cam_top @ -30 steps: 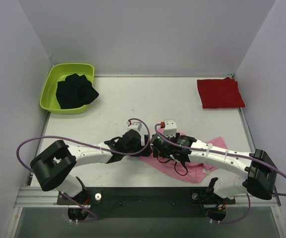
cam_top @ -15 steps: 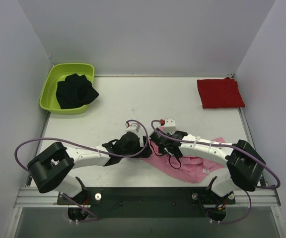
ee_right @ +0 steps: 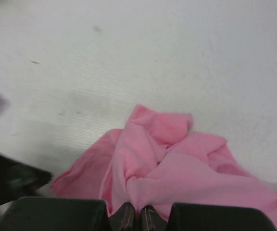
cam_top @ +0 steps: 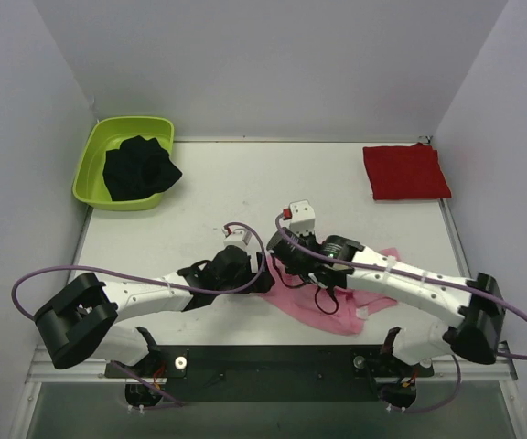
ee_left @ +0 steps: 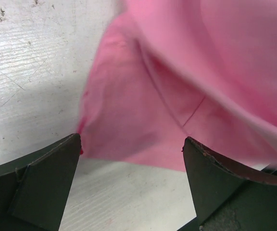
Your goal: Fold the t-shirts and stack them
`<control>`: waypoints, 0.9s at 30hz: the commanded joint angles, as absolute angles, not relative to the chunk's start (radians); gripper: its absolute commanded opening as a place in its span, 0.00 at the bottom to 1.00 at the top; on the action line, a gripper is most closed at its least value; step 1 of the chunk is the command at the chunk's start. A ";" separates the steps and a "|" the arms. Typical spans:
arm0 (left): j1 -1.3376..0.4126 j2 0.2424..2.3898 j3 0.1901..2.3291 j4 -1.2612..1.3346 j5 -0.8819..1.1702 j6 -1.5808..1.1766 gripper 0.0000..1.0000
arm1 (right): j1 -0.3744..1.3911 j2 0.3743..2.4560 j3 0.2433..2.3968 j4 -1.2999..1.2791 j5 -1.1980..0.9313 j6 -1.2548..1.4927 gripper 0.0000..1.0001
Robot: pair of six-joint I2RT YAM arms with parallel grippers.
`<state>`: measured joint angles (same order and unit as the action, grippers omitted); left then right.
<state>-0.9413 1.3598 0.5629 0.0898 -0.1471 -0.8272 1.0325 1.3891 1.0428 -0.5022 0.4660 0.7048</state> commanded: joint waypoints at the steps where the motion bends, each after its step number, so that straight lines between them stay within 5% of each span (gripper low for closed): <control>1: -0.945 1.348 0.568 0.092 -0.161 -0.828 0.97 | 1.201 1.148 1.279 -0.638 0.600 0.609 0.00; 7: -0.946 1.347 0.583 0.091 -0.161 -0.821 0.97 | 1.253 0.930 1.339 -0.855 0.799 0.643 0.00; 11: -0.946 1.347 0.592 0.089 -0.156 -0.818 0.97 | 1.029 0.867 1.172 -0.956 0.819 0.680 0.02; 12: -0.946 1.348 0.595 0.087 -0.158 -0.816 0.97 | 0.985 0.861 1.134 -0.959 0.793 0.681 0.20; 15: -0.946 1.348 0.601 0.081 -0.156 -0.810 0.97 | 0.863 0.885 0.984 -0.950 0.753 0.703 0.52; 21: -0.948 1.316 0.591 0.054 -0.166 -0.810 0.97 | 0.842 0.893 0.923 -0.902 0.721 0.710 0.72; 27: -0.959 1.285 0.626 0.057 -0.134 -0.804 0.97 | 0.844 0.930 0.947 -0.858 0.695 0.683 0.73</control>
<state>-0.9443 1.3235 0.5636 0.0460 -0.1490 -0.8257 0.8497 0.9146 0.9192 -0.8787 0.6941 0.7010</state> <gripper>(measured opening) 0.974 0.735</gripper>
